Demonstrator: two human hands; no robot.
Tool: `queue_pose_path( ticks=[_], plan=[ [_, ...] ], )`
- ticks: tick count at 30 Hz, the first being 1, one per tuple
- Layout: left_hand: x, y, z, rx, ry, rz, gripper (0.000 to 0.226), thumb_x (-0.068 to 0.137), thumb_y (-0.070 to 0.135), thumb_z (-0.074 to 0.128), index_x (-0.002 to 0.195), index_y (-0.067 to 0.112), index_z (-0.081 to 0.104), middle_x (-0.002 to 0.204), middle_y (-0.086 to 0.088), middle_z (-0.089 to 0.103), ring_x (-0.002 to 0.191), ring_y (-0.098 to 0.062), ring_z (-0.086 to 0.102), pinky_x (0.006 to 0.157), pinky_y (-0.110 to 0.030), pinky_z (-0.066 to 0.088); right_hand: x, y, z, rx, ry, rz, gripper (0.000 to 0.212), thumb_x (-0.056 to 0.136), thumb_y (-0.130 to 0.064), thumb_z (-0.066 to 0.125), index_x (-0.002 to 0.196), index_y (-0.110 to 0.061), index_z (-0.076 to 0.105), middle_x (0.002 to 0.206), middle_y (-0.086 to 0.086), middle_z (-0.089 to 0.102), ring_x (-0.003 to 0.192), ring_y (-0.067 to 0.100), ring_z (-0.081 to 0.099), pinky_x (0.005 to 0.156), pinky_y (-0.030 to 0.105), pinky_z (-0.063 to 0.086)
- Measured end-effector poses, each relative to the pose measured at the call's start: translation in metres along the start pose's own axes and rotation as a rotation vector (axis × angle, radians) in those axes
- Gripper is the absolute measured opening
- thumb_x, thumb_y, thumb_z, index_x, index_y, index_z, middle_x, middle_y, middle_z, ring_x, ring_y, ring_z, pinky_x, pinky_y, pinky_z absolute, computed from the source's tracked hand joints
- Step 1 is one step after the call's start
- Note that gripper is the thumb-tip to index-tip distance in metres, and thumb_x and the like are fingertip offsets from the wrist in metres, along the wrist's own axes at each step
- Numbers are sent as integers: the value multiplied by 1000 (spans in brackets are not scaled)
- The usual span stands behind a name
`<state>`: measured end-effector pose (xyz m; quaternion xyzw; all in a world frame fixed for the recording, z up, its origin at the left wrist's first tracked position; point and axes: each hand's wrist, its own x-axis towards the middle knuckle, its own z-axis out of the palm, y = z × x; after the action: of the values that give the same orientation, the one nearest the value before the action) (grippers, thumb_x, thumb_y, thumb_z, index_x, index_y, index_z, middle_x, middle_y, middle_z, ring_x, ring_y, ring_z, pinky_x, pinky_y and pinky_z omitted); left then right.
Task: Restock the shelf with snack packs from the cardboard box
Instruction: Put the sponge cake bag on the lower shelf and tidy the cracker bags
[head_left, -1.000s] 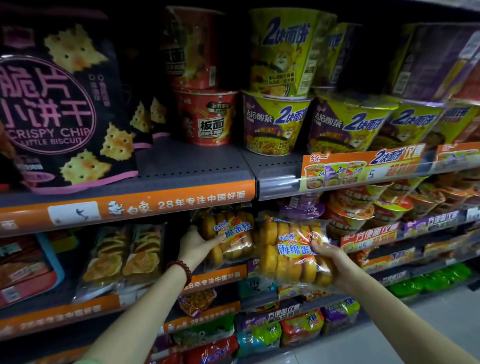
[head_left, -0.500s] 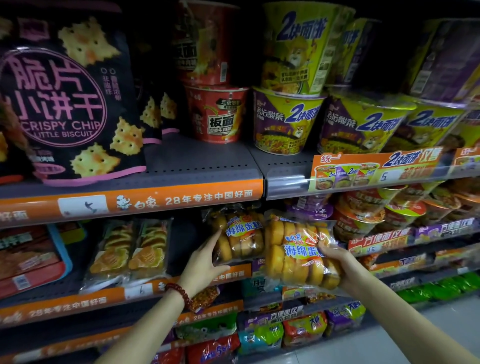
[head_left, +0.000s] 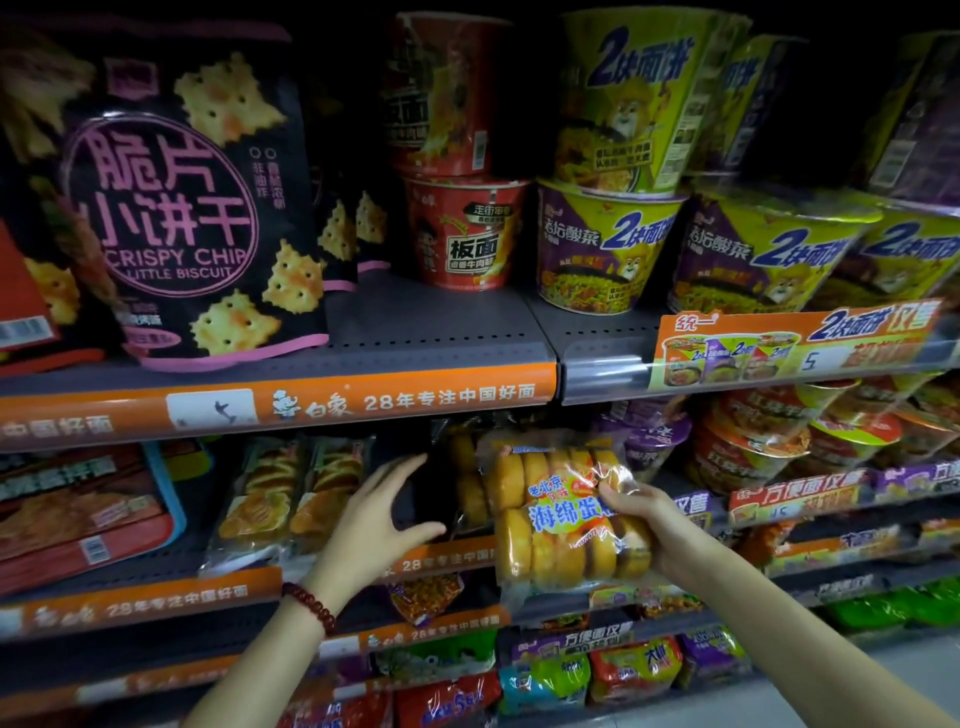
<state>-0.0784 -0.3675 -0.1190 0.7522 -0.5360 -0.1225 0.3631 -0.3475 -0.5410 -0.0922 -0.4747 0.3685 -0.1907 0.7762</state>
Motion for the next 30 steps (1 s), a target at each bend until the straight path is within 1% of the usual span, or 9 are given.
queue_pose_path(
  ticks=[4,7,9,13,16,20,25,27,30],
  plan=[
    [-11,-34,-22,190,85,-43,82,72,59,70,142,28,41,149,4,38,138,-16,35,113,-35,32,5,0,25,-21,-22,-15,36,77,-14,67,110,-1,60,98,20,73,83,31,72,63,35,58],
    [-18,-47,-23,386,46,-69,95,66,87,35,139,27,46,147,2,42,138,-19,36,118,-44,22,22,-9,40,-21,16,-83,36,81,-10,66,116,-4,58,104,17,72,88,31,71,70,38,59],
    [-18,-46,-20,476,28,-80,107,61,94,16,138,28,48,147,3,43,137,-18,38,118,-43,18,40,-15,45,-1,64,-110,45,80,-10,68,122,-6,55,112,19,68,97,35,68,80,45,56],
    [-13,-42,-21,385,59,-151,110,57,95,21,135,24,53,144,3,47,133,-18,43,114,-41,31,64,-26,51,2,95,-101,64,69,-15,75,127,-5,51,113,20,67,100,38,66,89,54,52],
    [-14,-45,-23,348,38,-159,110,57,95,23,134,23,53,144,4,46,133,-16,43,113,-42,33,72,-28,54,-125,136,-92,58,73,-20,77,124,-6,53,112,17,68,99,34,67,91,50,52],
    [-16,-46,-23,338,27,-161,117,54,98,11,135,25,51,146,5,44,134,-15,41,114,-42,32,73,-30,56,-578,290,-234,67,65,-47,81,121,-20,58,121,4,66,108,26,63,99,45,48],
    [-15,-47,-23,311,35,-159,95,62,83,38,134,23,54,145,4,45,134,-17,42,113,-41,34,52,-27,53,-776,352,-420,59,81,-44,69,128,-13,51,127,6,61,115,24,58,89,28,45],
    [-15,-47,-23,314,39,-154,93,63,81,38,133,23,55,145,4,45,134,-17,42,113,-42,34,40,-21,52,-833,306,-474,72,76,-55,68,134,-18,44,132,3,56,122,21,52,97,32,45],
    [-15,-48,-22,326,52,-143,93,63,82,34,132,23,56,144,4,46,133,-17,44,112,-43,35,29,-6,49,-1076,152,-486,103,59,-78,64,145,-35,27,152,-6,30,141,14,26,112,39,30]
  ],
)
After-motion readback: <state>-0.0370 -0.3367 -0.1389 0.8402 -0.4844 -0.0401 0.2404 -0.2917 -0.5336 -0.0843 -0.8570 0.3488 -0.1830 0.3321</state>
